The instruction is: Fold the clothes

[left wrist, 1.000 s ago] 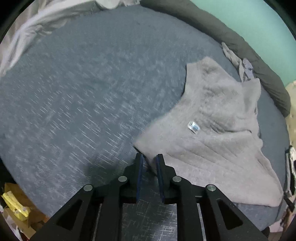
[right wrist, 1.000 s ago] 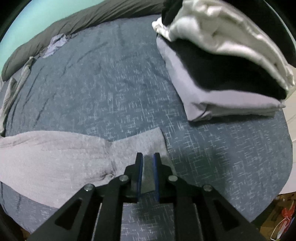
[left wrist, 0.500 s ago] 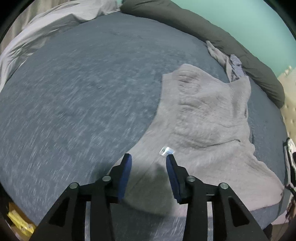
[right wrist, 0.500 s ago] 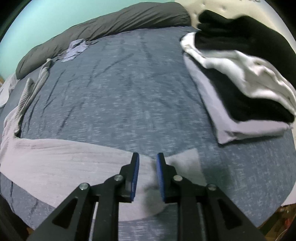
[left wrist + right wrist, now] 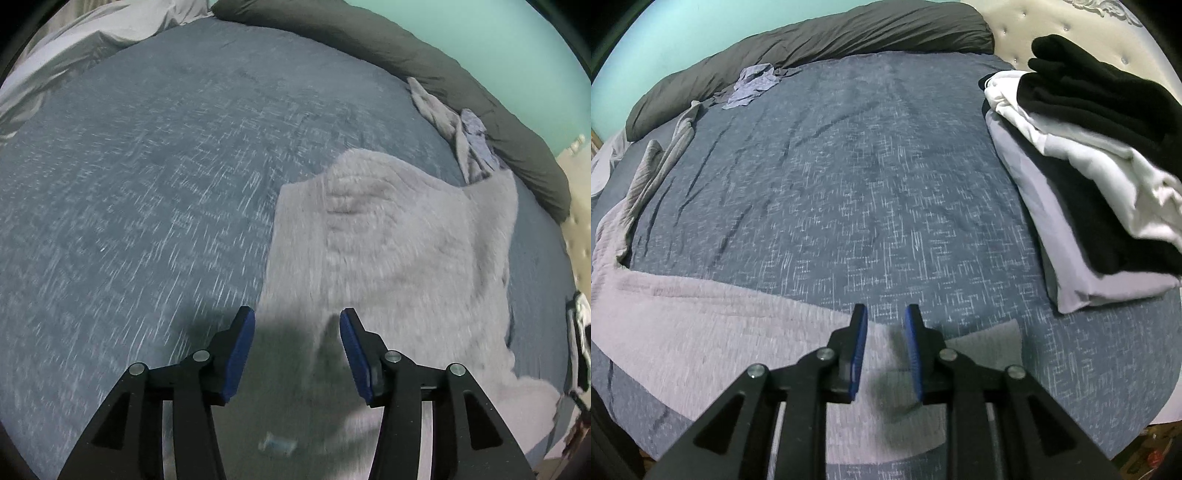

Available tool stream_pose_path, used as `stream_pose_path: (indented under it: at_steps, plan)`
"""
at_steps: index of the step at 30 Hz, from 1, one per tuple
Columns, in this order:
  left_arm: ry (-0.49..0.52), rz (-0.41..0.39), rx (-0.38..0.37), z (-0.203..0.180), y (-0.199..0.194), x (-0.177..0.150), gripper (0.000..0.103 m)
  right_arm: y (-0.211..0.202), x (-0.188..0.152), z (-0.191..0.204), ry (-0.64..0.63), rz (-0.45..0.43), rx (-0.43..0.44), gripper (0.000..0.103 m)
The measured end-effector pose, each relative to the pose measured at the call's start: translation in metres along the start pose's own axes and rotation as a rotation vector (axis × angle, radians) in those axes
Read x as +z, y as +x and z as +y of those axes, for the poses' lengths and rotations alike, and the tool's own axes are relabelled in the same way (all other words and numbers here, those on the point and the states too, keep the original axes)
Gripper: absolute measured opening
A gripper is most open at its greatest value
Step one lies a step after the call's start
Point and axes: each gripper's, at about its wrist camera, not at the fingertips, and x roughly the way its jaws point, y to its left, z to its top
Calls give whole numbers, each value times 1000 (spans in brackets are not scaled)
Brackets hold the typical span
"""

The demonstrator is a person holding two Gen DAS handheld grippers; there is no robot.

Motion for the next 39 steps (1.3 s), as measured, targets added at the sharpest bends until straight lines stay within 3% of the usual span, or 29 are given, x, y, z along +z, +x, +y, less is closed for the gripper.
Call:
stream_pose_path:
  at_steps: [6,10,23,24,26,29,34,39]
  plan:
    - [-21,-4,18,2,22,20,59,9,11,10,3,2,21,20]
    - [-30,-13,-10,0,30,30,61,18,15,24,-16,11,46,21]
    - [-6,-30,5,-22,50,44,62,21,18,56,-49,-2,121,20]
    - [-5,-33,7,-23,50,44,60,21,17,57,-48,-2,122,20]
    - [10,-33,17,-26,51,44,36,22,17,58,-46,-1,124,21]
    - [56,-38,53,-33,49,45,18,23,17,57,-41,-2,125,21]
    - [42,-122,72,-29,11,52,12,19,15,59,-38,-9,132,21]
    - [-33,-197,147,0,-40,69,11,12,14,59,-38,-25,143,21]
